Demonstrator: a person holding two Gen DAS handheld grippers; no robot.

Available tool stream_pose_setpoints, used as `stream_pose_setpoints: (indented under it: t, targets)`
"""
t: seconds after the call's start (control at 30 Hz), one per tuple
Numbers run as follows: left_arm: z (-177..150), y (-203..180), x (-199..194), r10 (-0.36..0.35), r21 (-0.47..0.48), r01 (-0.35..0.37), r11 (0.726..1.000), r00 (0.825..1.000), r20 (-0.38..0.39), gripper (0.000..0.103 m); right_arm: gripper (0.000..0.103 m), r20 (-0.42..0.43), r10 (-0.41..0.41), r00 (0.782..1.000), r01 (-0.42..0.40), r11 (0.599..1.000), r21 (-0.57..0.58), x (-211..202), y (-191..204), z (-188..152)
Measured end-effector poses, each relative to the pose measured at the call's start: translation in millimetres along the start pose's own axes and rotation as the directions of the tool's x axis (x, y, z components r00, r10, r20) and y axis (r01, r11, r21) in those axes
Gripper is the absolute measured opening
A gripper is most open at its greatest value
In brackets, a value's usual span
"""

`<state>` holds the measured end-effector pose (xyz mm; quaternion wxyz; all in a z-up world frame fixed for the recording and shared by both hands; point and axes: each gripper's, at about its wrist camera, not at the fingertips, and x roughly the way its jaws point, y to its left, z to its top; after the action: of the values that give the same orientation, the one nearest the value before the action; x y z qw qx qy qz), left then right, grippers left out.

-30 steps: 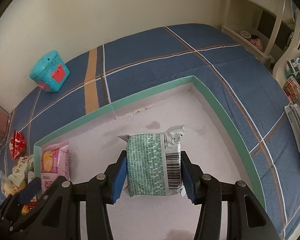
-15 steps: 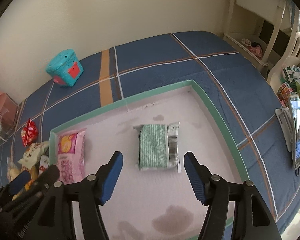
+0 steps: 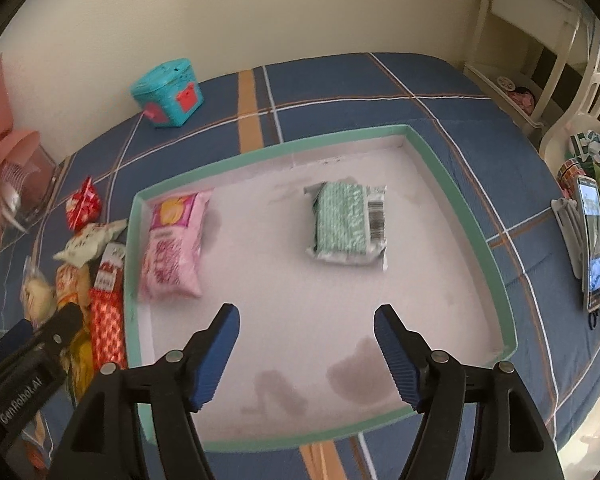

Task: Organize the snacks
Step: 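Withdraw both grippers from the tray back toward the snack pile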

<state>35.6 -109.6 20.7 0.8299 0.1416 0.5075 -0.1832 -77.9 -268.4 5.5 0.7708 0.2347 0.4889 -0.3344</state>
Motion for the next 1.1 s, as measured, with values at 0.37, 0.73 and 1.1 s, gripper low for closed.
stream_pose_setpoints:
  t: [0.37, 0.73, 1.1]
  targets:
    - [-26.7, 40.1, -11.5, 0.035, -0.067, -0.036, 0.997, 0.999, -0.015, 0.088, 0.073, 0.031, 0.0, 1.0, 0.002, 0.998, -0.062, -22.0, 14.8, -30.1]
    - [-34.3, 57.7, -12.5, 0.035, -0.104, -0.036, 0.994, 0.999, -0.005, 0.1, 0.103, 0.032, 0.023, 0.999, -0.02, 0.996, -0.092, -16.9, 25.7, -43.4]
    - [-38.7, 65.7, 2.6, -0.021, -0.149, 0.022, 0.989, 1.0, 0.008, 0.1, 0.103, 0.092, 0.114, 0.989, -0.103, 0.988, -0.116, -17.7, 34.2, -41.4]
